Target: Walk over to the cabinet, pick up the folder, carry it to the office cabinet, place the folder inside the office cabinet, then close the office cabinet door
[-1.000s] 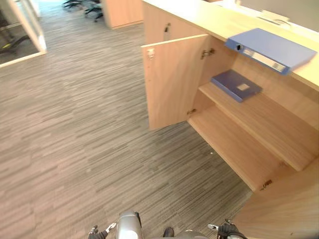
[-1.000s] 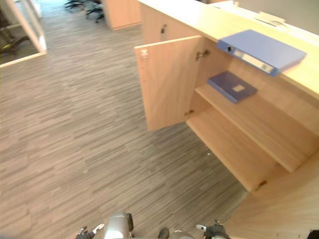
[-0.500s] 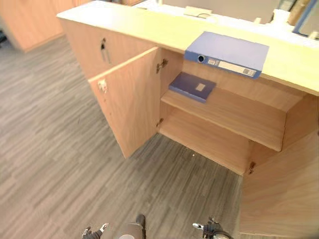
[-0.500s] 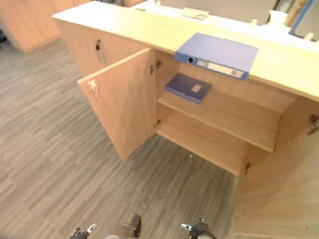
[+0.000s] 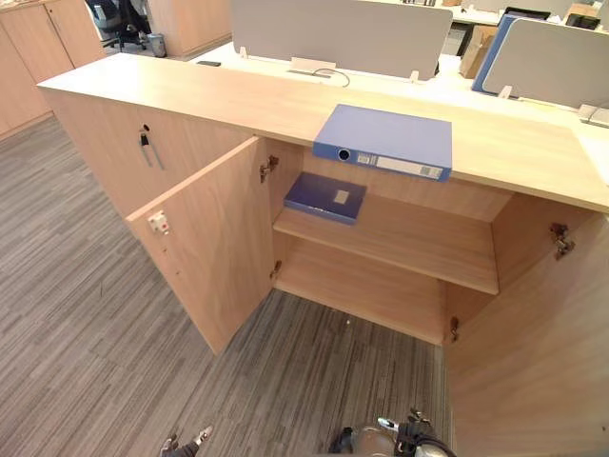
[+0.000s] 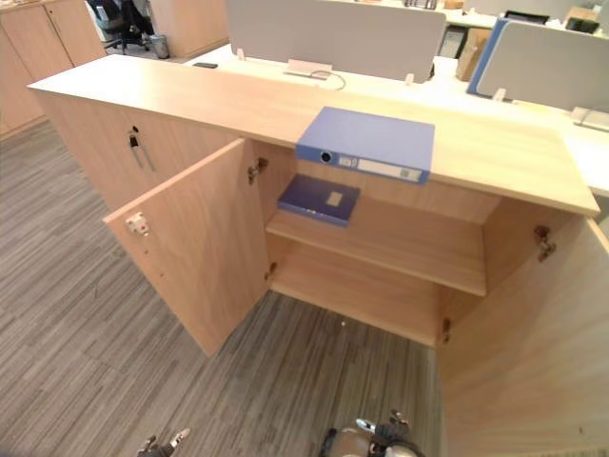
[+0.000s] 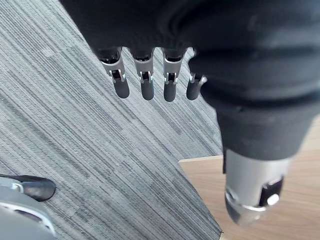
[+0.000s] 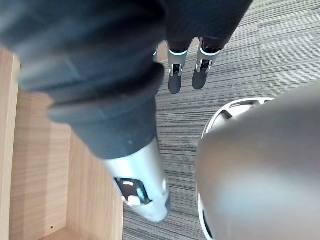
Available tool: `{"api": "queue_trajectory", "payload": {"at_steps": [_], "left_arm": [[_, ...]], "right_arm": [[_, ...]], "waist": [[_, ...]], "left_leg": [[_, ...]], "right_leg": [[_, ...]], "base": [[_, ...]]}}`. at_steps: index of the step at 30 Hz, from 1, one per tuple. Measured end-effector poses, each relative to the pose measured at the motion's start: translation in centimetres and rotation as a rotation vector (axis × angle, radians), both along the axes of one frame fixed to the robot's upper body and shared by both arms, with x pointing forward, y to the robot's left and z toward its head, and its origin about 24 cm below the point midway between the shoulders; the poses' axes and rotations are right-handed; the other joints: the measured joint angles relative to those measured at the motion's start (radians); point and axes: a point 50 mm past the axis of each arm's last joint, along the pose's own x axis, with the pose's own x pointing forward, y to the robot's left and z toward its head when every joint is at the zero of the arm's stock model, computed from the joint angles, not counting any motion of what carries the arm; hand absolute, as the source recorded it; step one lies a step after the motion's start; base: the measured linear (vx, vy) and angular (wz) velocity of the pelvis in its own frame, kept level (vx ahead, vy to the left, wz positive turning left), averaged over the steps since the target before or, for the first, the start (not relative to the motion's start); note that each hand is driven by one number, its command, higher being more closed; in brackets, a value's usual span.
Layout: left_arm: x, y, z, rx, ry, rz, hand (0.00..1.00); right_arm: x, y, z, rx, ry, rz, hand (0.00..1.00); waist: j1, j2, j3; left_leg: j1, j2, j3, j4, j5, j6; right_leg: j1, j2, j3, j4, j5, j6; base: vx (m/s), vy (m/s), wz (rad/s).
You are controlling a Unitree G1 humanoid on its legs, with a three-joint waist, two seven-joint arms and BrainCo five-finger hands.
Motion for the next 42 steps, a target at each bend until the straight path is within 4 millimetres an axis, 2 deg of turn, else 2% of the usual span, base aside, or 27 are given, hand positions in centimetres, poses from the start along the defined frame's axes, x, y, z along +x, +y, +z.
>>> {"api": "queue_trajectory", "payload": {"at_steps": [1, 2, 3, 6, 8, 9, 10, 11, 12, 13, 15, 18, 19, 20, 21, 22, 24, 25, 28, 31, 33, 34, 36, 38, 39, 41, 42], "left_arm": [[0.0, -0.3, -0.1, -0.011, 0.005, 0.002, 0.00], [0.2, -1.5, -0.3, -0.045, 0.000, -0.001, 0.00], [0.6, -2.0, -0.2, -0.055, -0.017, -0.009, 0.00], [1.7, -3.4, -0.1, -0.094, -0.052, -0.012, 0.00], [2.0, -3.2, 0.0, -0.088, -0.065, -0.014, 0.00], [2.1, -2.8, 0.1, -0.083, -0.078, 0.011, 0.00], [2.2, -2.6, 0.2, -0.084, -0.086, 0.030, 0.00], [2.2, -2.3, 0.4, -0.084, -0.105, 0.060, 0.00], [2.5, -2.2, 0.5, -0.084, -0.119, 0.068, 0.00], [2.8, -2.1, 0.7, -0.080, -0.136, 0.069, 0.00], [3.1, -2.0, 0.9, -0.075, -0.156, 0.066, 0.00], [3.4, -1.9, 1.0, -0.073, -0.173, 0.068, 0.00], [3.6, -1.9, 1.1, -0.071, -0.175, 0.053, 0.00], [3.6, -2.0, 1.1, -0.074, -0.170, 0.041, 0.00], [3.5, -2.3, 1.0, -0.080, -0.165, 0.036, 0.00], [3.8, -1.6, 1.1, -0.060, -0.165, 0.020, 0.00], [3.9, -1.1, 1.1, -0.034, -0.142, -0.034, 0.00], [4.0, -1.1, 1.0, -0.024, -0.122, -0.086, 0.00], [4.7, -2.1, 1.0, -0.011, -0.094, -0.293, 0.00], [6.7, -2.9, 1.6, -0.099, -0.152, -0.446, 0.00], [8.6, -3.6, 3.1, -0.162, -0.262, -0.491, 0.00], [10.0, -4.2, 4.4, -0.201, -0.352, -0.532, 0.00], [11.8, -5.3, 6.7, -0.279, -0.491, -0.590, 0.00], [13.6, -6.7, 9.9, -0.357, -0.621, -0.743, 0.00], [13.9, -7.1, 10.7, -0.366, -0.647, -0.794, 0.00], [14.4, -8.2, 14.5, -0.402, -0.744, -1.017, 0.00], [14.5, -8.5, 15.3, -0.408, -0.759, -1.074, 0.00]], "right_arm": [[0.1, -0.2, 0.1, 0.000, -0.007, -0.009, 0.00], [0.3, -0.6, 0.2, -0.017, -0.014, 0.001, 0.00], [0.4, -0.7, 0.3, -0.021, -0.017, 0.002, 0.00], [0.1, -0.5, 0.1, -0.011, -0.006, -0.006, 0.00], [-0.3, -0.1, 0.0, 0.007, 0.001, -0.028, 0.00], [-0.5, 0.0, -0.1, 0.017, 0.002, -0.040, 0.00], [-0.5, -0.1, 0.0, 0.013, -0.001, -0.029, 0.00], [-0.4, -0.2, 0.0, 0.007, -0.005, -0.028, 0.00], [-0.4, -0.2, 0.0, 0.006, -0.002, -0.030, 0.00], [-0.5, 0.1, 0.0, 0.012, 0.001, -0.027, 0.00], [-0.6, 0.3, -0.2, 0.017, 0.014, -0.027, 0.00], [-0.7, 0.3, -0.3, 0.018, 0.032, -0.027, 0.00], [-0.7, 0.4, -0.3, 0.017, 0.033, -0.027, 0.00], [-0.8, 0.3, -0.3, 0.014, 0.033, -0.027, 0.00], [-0.9, 0.1, -0.3, 0.008, 0.036, -0.025, 0.00], [-1.0, 0.7, -0.5, 0.022, 0.050, -0.018, 0.00], [-1.3, 1.6, -0.7, 0.037, 0.065, 0.021, 0.00], [-1.1, 2.0, -0.7, 0.045, 0.061, 0.026, 0.00], [-0.6, 2.2, -0.6, 0.056, 0.046, 0.045, 0.00], [-0.5, 2.2, -0.6, 0.062, 0.058, 0.108, 0.00], [-0.7, 2.0, -0.7, 0.066, 0.074, 0.146, 0.00], [-0.9, 1.5, -0.7, 0.059, 0.086, 0.164, 0.00], [-0.8, 0.4, -0.6, 0.029, 0.095, 0.211, 0.00], [-0.8, -1.0, -0.4, -0.004, 0.105, 0.246, 0.00], [-1.1, -1.4, -0.4, -0.012, 0.116, 0.255, 0.00], [-1.9, -2.3, -0.5, -0.015, 0.162, 0.265, 0.00], [-2.0, -2.4, -0.5, -0.015, 0.169, 0.268, 0.00]], "waist": [[-0.001, 0.003, 0.005], [-0.005, 0.044, -0.007], [-0.008, 0.052, -0.012], [-0.010, 0.053, -0.012], [-0.009, 0.044, -0.006], [-0.012, 0.041, -0.005], [-0.010, 0.047, 0.001], [-0.002, 0.050, 0.013], [0.004, 0.049, 0.015], [0.022, 0.039, 0.020], [0.039, 0.030, 0.024], [0.044, 0.024, 0.028], [0.045, 0.021, 0.027], [0.045, 0.023, 0.025], [0.046, 0.033, 0.020], [0.045, 0.004, 0.016], [0.043, -0.037, -0.005], [0.043, -0.044, -0.012], [0.041, -0.035, -0.032], [0.025, -0.039, -0.045], [0.011, -0.037, -0.043], [0.004, -0.032, -0.044], [0.000, -0.013, -0.050], [-0.012, 0.015, -0.051], [-0.014, 0.024, -0.056], [-0.020, 0.040, -0.074], [-0.020, 0.043, -0.076]], "left_leg": [[0.017, 0.001, -0.018, 0.003, -0.015, -0.015], [0.015, 0.032, -0.048, 0.002, -0.015, -0.020], [0.019, 0.041, -0.064, -0.003, -0.017, -0.025], [0.028, 0.094, -0.065, 0.037, -0.018, -0.033], [0.000, 0.126, -0.059, 0.186, -0.036, -0.063], [-0.081, 0.150, -0.059, 0.402, -0.041, -0.075], [-0.173, 0.185, -0.060, 0.620, -0.003, -0.103], [-0.281, 0.239, -0.055, 0.865, 0.009, -0.112], [-0.321, 0.258, -0.048, 0.949, 0.009, -0.111], [-0.377, 0.276, -0.035, 1.030, 0.004, -0.104], [-0.429, 0.279, -0.018, 0.986, -0.008, -0.084], [-0.457, 0.263, -0.023, 0.719, -0.016, -0.072], [-0.452, 0.235, -0.057, 0.573, -0.013, -0.077], [-0.428, 0.197, -0.110, 0.393, 0.028, -0.092], [-0.415, 0.185, -0.147, 0.309, 0.092, -0.101], [-0.400, 0.146, -0.149, 0.286, 0.139, -0.120], [-0.361, 0.103, -0.108, 0.213, 0.151, -0.100], [-0.324, 0.083, -0.077, 0.172, 0.158, -0.089], [-0.250, 0.050, -0.019, 0.067, 0.185, -0.052], [-0.229, 0.024, 0.007, -0.015, 0.229, -0.041], [-0.229, 0.014, 0.001, -0.060, 0.264, -0.042], [-0.228, 0.011, -0.001, -0.091, 0.288, -0.042], [-0.219, 0.008, -0.006, -0.151, 0.333, -0.045], [-0.192, 0.004, -0.021, -0.217, 0.381, -0.048], [-0.190, 0.004, -0.038, -0.217, 0.380, -0.048], [-0.183, 0.006, -0.061, -0.221, 0.373, -0.054], [-0.182, 0.007, -0.063, -0.221, 0.373, -0.055]], "right_leg": [[0.011, 0.000, -0.008, -0.010, 0.034, -0.042], [0.028, 0.021, -0.046, -0.023, 0.014, -0.041], [0.028, 0.034, -0.055, -0.020, -0.012, -0.044], [0.095, 0.086, -0.099, -0.067, -0.048, -0.057], [0.174, 0.128, -0.103, -0.140, -0.050, -0.057], [0.213, 0.148, -0.100, -0.176, -0.054, -0.052], [0.244, 0.170, -0.095, -0.203, -0.055, -0.052], [0.286, 0.200, -0.075, -0.227, -0.057, -0.056], [0.305, 0.209, -0.063, -0.237, -0.058, -0.058], [0.339, 0.214, -0.029, -0.253, -0.060, -0.059], [0.376, 0.207, 0.032, -0.284, -0.055, -0.051], [0.414, 0.170, 0.119, -0.319, -0.040, -0.018], [0.419, 0.148, 0.148, -0.324, -0.038, -0.002], [0.415, 0.126, 0.164, -0.326, -0.038, 0.033], [0.414, 0.123, 0.177, -0.328, -0.041, 0.050], [0.419, 0.088, 0.196, -0.337, -0.038, 0.078], [0.403, 0.032, 0.200, -0.337, 0.000, 0.092], [0.406, 0.005, 0.204, -0.339, 0.025, 0.096], [0.402, -0.031, 0.231, -0.366, 0.076, 0.108], [0.376, -0.051, 0.255, -0.388, 0.084, 0.110], [0.363, -0.050, 0.255, -0.400, 0.084, 0.110], [0.360, -0.049, 0.254, -0.415, 0.083, 0.111], [0.347, -0.047, 0.255, -0.434, 0.077, 0.118], [0.342, -0.047, 0.254, -0.434, 0.056, 0.147], [0.342, -0.045, 0.254, -0.431, 0.054, 0.143], [0.342, -0.040, 0.260, -0.430, 0.054, 0.143], [0.342, -0.039, 0.262, -0.430, 0.055, 0.142]], "base": [[0.38, -0.221, 0.42], [0.42, -0.233, 0.42], [0.51, -0.277, 0.44], [0.41, -0.244, 0.20], [0.26, -0.185, 0.01], [0.25, -0.145, -0.08], [0.29, -0.119, -0.29], [0.23, -0.046, -0.42], [0.25, 0.012, -0.73], [0.24, 0.062, -0.91], [0.23, 0.106, -0.95], [0.24, 0.244, -0.92], [0.32, 0.389, -0.74], [0.27, 0.333, -0.69], [0.30, 0.385, -0.49], [0.23, 0.298, -0.30], [0.27, 0.339, -0.32], [0.22, 0.307, -0.38], [0.13, 0.238, -0.53], [0.02, 0.096, -0.28], [-0.02, -0.005, 0.01], [-0.08, -0.029, -0.01], [-0.10, -0.049, -0.09], [-0.15, -0.057, -0.03], [-0.14, -0.040, -0.02], [-0.11, -0.014, -0.13], [-0.11, 0.003, -0.14]]}}
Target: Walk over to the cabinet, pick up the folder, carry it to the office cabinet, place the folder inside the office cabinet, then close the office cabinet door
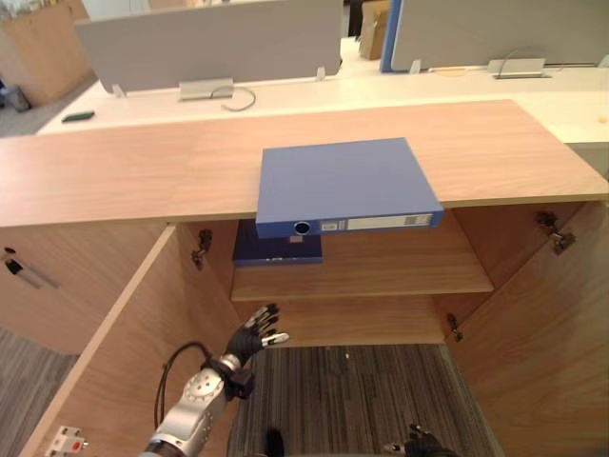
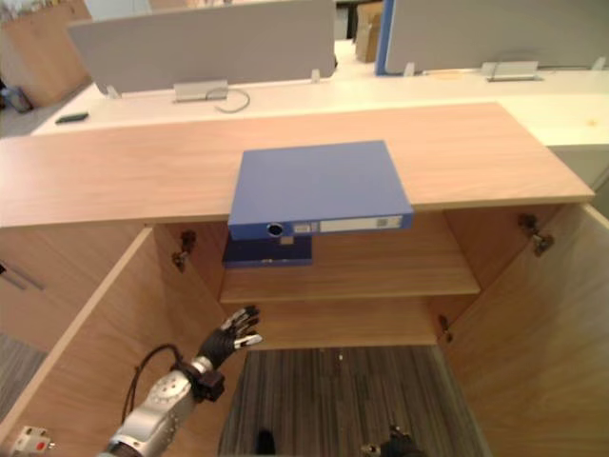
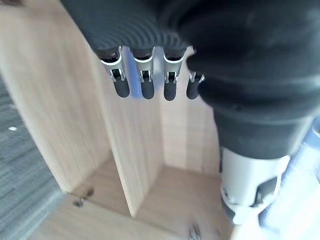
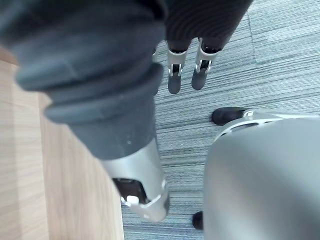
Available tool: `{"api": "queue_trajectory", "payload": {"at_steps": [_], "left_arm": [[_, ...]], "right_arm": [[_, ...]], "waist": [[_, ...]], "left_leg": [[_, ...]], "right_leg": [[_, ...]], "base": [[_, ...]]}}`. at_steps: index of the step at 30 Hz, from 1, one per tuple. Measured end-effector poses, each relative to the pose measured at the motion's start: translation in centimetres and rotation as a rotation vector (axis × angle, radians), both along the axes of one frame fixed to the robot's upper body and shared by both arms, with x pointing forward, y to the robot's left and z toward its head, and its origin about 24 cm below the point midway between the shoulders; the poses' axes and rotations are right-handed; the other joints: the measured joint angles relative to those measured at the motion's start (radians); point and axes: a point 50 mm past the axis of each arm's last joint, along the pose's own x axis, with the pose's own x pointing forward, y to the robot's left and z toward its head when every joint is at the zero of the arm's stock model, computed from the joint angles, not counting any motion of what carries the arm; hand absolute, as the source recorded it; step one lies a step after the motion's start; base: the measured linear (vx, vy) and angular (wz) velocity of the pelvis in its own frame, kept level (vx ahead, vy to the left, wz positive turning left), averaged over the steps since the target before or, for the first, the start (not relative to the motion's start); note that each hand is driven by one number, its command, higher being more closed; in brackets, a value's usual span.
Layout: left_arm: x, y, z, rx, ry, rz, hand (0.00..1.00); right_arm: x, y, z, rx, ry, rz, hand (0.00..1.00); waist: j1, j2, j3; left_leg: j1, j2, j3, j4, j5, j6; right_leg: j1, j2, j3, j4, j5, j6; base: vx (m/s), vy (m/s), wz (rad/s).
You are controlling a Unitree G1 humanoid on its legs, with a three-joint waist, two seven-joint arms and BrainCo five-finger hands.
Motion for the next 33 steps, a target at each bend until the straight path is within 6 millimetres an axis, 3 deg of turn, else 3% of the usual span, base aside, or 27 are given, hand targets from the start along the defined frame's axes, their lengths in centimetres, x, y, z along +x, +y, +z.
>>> {"api": "queue_trajectory", "payload": {"at_steps": [2, 5, 12, 18, 21, 23, 26, 29, 33], "left_arm": [[0.2, -1.0, 2.1, 0.032, -0.061, -0.212, 0.00], [-0.4, -1.9, 3.4, 0.082, -0.093, -0.406, 0.00], [-0.6, -2.0, 4.8, 0.057, -0.104, -0.485, 0.00], [-0.9, -3.3, 6.8, -0.041, -0.166, -0.509, 0.00], [-0.8, -4.5, 10.7, -0.202, -0.336, -0.434, 0.00], [-0.7, -4.3, 14.8, -0.353, -0.537, -0.318, 0.00], [-1.8, -3.7, 18.5, -0.552, -0.741, -0.162, 0.00], [-2.6, -3.7, 19.4, -0.654, -0.827, -0.025, 0.00], [-2.5, -4.4, 19.1, -0.542, -0.884, 0.089, 0.00]], "right_arm": [[0.0, 0.0, 0.0, 0.010, 0.003, 0.010, 0.00], [0.2, 0.2, 0.0, 0.024, 0.003, 0.034, 0.00], [-0.2, 0.3, -0.2, 0.032, 0.022, 0.032, 0.00], [-0.8, 0.2, -0.3, 0.034, 0.042, 0.030, 0.00], [-1.4, 0.2, -0.5, 0.033, 0.059, 0.025, 0.00], [-1.6, 0.2, -0.5, 0.026, 0.065, 0.028, 0.00], [-2.4, 0.2, -0.6, 0.023, 0.081, 0.022, 0.00], [-3.0, 0.3, -0.7, 0.017, 0.098, 0.016, 0.00], [-3.2, 0.3, -0.8, 0.006, 0.108, 0.016, 0.00]], "waist": [[-0.001, 0.003, -0.005], [-0.017, -0.002, -0.009], [-0.036, -0.012, -0.032], [-0.049, -0.023, -0.053], [-0.046, -0.025, -0.052], [-0.043, -0.031, -0.052], [-0.030, -0.036, -0.062], [-0.008, -0.042, -0.070], [-0.006, -0.044, -0.072]], "left_leg": [[0.004, 0.001, -0.002, -0.001, -0.007, 0.008], [0.004, 0.000, 0.000, -0.001, -0.008, 0.010], [0.004, 0.002, 0.002, 0.004, -0.007, 0.004], [0.007, 0.009, -0.001, 0.005, -0.007, 0.003], [0.016, 0.017, -0.003, 0.003, -0.006, 0.002], [0.025, 0.023, -0.007, -0.001, -0.003, -0.004], [0.025, 0.029, -0.019, -0.001, -0.001, -0.015], [0.026, 0.035, -0.027, -0.001, 0.005, -0.020], [0.025, 0.036, -0.032, -0.001, 0.011, -0.019]], "right_leg": [[0.001, 0.003, 0.009, -0.002, 0.001, -0.002], [0.000, 0.003, 0.016, -0.009, 0.008, -0.013], [0.003, 0.007, 0.025, -0.023, 0.018, -0.003], [0.008, 0.013, 0.027, -0.022, 0.019, -0.001], [0.009, 0.020, 0.029, -0.009, 0.018, -0.002], [0.016, 0.026, 0.030, -0.003, 0.012, -0.009], [0.016, 0.032, 0.027, 0.003, 0.009, -0.010], [0.019, 0.038, 0.023, 0.006, 0.009, -0.010], [0.019, 0.039, 0.022, 0.007, 0.010, -0.009]], "base": [[-0.08, 0.009, -0.12], [-0.03, 0.010, -0.06], [0.03, -0.008, -0.02], [0.03, -0.014, -0.02], [-0.07, -0.008, -0.02], [-0.10, -0.009, 0.00], [-0.09, -0.011, 0.07], [-0.07, -0.016, 0.06], [-0.05, 0.002, 0.02]]}}
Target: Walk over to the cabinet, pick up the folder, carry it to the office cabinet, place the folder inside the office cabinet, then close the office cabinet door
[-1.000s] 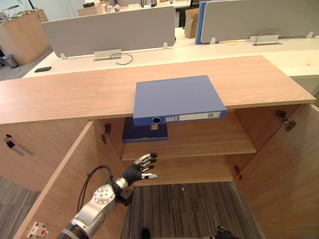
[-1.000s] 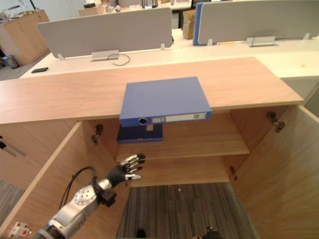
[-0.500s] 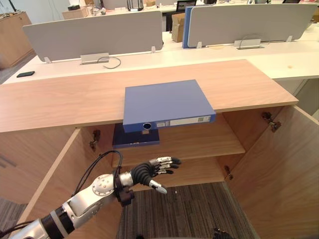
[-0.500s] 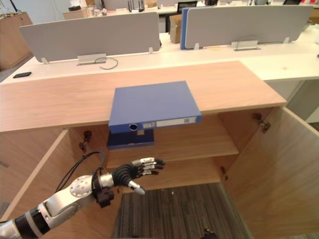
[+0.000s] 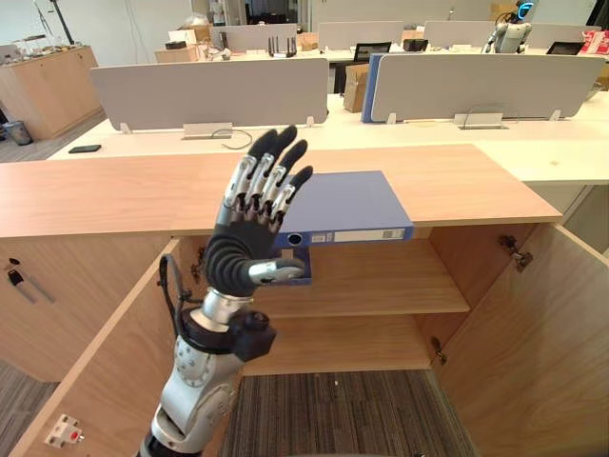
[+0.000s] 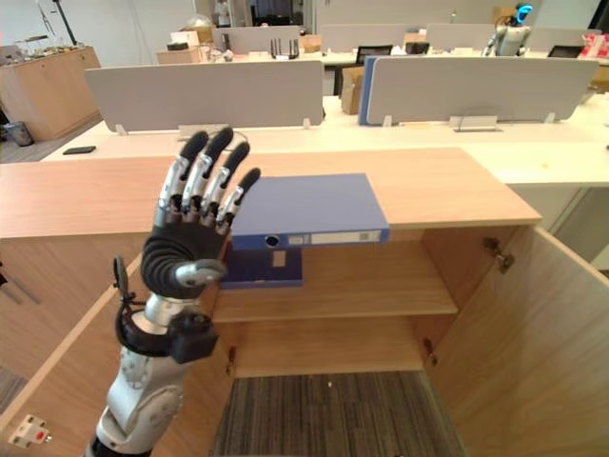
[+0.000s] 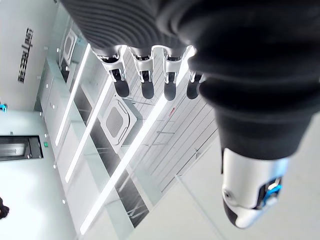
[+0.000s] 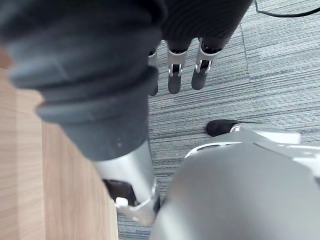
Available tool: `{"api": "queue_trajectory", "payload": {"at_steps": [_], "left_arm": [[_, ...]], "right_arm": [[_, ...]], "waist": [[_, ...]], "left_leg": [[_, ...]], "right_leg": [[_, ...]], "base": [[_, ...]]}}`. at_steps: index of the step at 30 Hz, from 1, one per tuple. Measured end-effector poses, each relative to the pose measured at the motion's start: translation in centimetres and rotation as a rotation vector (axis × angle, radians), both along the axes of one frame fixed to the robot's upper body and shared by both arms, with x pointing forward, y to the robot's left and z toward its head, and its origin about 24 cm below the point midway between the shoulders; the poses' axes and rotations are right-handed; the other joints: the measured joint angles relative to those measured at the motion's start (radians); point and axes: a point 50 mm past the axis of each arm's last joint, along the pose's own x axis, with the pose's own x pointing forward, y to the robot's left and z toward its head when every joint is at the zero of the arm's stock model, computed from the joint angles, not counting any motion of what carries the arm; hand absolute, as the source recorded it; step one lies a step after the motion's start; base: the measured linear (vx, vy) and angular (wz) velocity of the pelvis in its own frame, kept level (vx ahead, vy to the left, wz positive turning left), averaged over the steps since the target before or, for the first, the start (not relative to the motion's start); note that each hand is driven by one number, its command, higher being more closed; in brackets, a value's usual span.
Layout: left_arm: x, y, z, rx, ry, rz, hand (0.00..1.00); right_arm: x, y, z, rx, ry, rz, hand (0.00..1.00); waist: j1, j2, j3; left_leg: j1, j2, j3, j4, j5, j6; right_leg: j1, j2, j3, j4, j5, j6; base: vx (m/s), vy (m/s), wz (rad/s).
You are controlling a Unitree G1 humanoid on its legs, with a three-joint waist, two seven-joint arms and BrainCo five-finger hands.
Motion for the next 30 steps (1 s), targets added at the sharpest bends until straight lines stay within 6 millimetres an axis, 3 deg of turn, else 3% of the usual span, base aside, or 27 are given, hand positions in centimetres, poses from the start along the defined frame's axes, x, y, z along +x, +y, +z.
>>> {"api": "queue_trajectory", "payload": {"at_steps": [5, 7, 11, 16, 24, 30], "left_arm": [[2.2, -1.2, -1.7, 0.178, 0.004, 0.177, 0.00], [4.7, -2.0, -3.1, 0.335, 0.010, 0.293, 0.00], [7.8, -2.6, -5.7, 0.637, -0.010, 0.472, 0.00], [9.4, -3.8, -7.6, 0.959, -0.166, 0.560, 0.00], [11.9, -1.8, -9.4, 1.263, -0.247, 0.704, 0.00], [13.0, -0.8, -8.7, 1.365, -0.346, 0.811, 0.00]], "right_arm": [[0.0, 0.5, -0.1, -0.011, 0.004, 0.021, 0.00], [0.3, 0.9, -0.1, -0.014, -0.007, 0.021, 0.00], [0.6, 1.2, -0.1, -0.018, -0.017, 0.016, 0.00], [0.7, 1.2, -0.1, -0.022, -0.022, 0.003, 0.00], [1.6, 1.4, 0.0, -0.009, -0.051, -0.054, 0.00], [1.9, 1.4, 0.1, -0.008, -0.059, -0.065, 0.00]], "waist": [[-0.002, -0.017, -0.011], [-0.009, -0.022, -0.010], [-0.035, -0.024, -0.009], [-0.050, -0.026, -0.006], [-0.087, -0.029, 0.031], [-0.097, -0.040, 0.056]], "left_leg": [[-0.001, 0.000, 0.000, 0.000, 0.004, 0.003], [0.003, -0.001, -0.005, 0.000, 0.003, 0.002], [0.004, 0.000, -0.003, 0.000, 0.000, 0.000], [0.007, 0.000, 0.007, 0.001, -0.011, -0.002], [0.021, 0.001, 0.021, 0.005, -0.031, -0.007], [0.040, -0.001, 0.032, 0.005, -0.048, -0.010]], "right_leg": [[0.000, -0.001, 0.001, -0.001, 0.003, 0.004], [0.009, 0.001, -0.005, -0.007, 0.002, 0.002], [0.011, 0.002, -0.005, -0.015, 0.002, 0.001], [0.016, 0.002, 0.000, -0.032, 0.003, -0.001], [0.037, 0.003, 0.001, -0.053, 0.007, 0.002], [0.061, 0.002, 0.003, -0.073, 0.004, -0.006]], "base": [[0.00, 0.000, 0.00], [0.00, 0.002, 0.02], [0.00, 0.000, 0.00], [0.03, 0.001, -0.05], [0.06, -0.008, -0.04], [0.04, -0.004, -0.04]]}}
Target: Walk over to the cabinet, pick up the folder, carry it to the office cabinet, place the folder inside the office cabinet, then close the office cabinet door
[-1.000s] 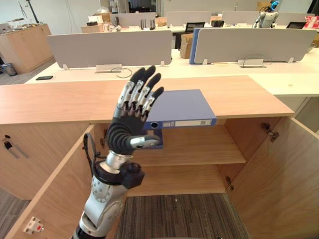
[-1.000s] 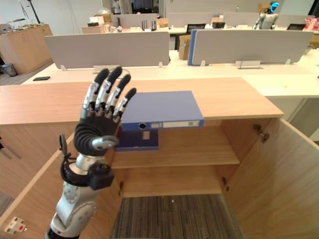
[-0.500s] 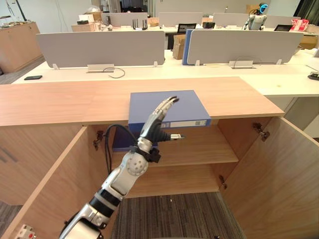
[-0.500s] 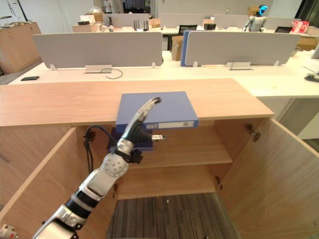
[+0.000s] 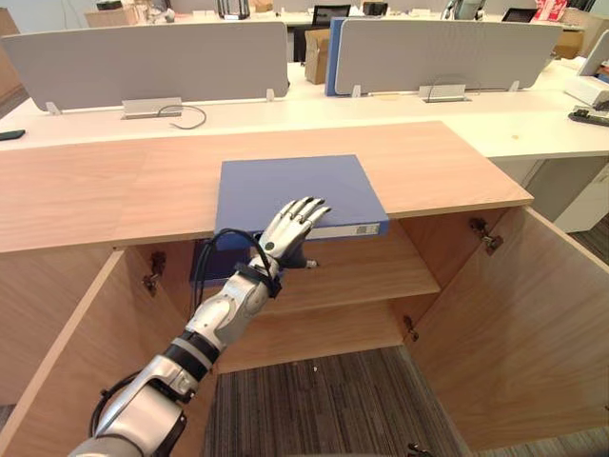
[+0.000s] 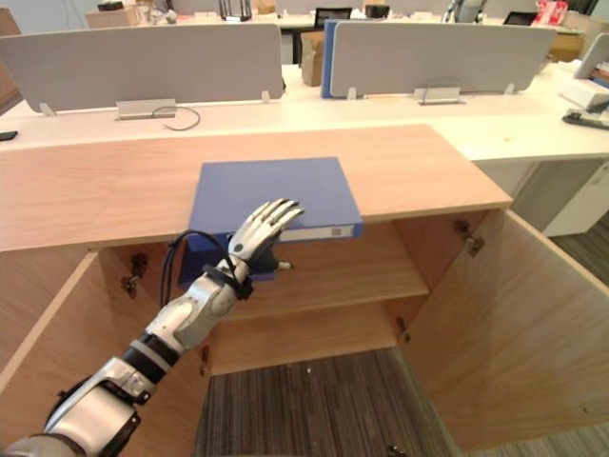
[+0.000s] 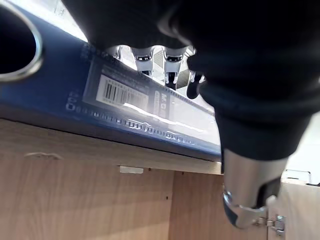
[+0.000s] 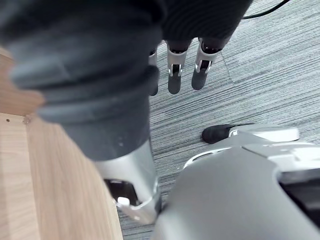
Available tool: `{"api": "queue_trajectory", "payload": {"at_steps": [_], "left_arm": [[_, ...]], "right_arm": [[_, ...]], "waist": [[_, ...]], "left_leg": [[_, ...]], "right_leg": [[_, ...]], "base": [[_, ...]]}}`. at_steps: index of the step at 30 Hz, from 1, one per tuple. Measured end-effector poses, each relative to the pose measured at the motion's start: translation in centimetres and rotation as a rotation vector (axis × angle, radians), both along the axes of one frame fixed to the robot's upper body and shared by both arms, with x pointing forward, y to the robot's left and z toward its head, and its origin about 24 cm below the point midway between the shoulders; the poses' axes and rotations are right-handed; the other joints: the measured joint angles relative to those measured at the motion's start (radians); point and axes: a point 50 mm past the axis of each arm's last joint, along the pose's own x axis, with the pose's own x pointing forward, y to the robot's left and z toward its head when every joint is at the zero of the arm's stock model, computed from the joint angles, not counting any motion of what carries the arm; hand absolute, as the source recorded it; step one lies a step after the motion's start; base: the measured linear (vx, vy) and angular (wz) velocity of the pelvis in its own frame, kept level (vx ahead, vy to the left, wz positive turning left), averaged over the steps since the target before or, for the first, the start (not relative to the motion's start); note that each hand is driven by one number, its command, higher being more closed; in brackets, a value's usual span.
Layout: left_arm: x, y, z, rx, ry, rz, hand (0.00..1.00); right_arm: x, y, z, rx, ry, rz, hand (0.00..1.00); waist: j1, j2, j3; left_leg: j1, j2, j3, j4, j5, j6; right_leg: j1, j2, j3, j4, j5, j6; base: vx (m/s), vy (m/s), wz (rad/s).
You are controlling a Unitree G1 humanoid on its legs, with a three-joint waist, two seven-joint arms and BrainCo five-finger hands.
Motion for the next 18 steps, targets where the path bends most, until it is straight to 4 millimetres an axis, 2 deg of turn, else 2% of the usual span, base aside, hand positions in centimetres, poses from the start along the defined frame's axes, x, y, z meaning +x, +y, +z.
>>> {"api": "queue_trajectory", "payload": {"at_steps": [18], "left_arm": [[1.2, 2.0, 0.2, 0.090, -0.067, 0.104, 0.00]], "right_arm": [[0.2, -0.1, 0.0, -0.002, -0.004, 0.003, 0.00]], "waist": [[-0.025, -0.002, 0.013]], "left_leg": [[0.028, -0.001, 0.006, -0.002, -0.024, -0.004]], "right_leg": [[0.035, 0.002, -0.003, -0.012, -0.018, -0.048]], "base": [[0.00, 0.000, 0.00]]}}
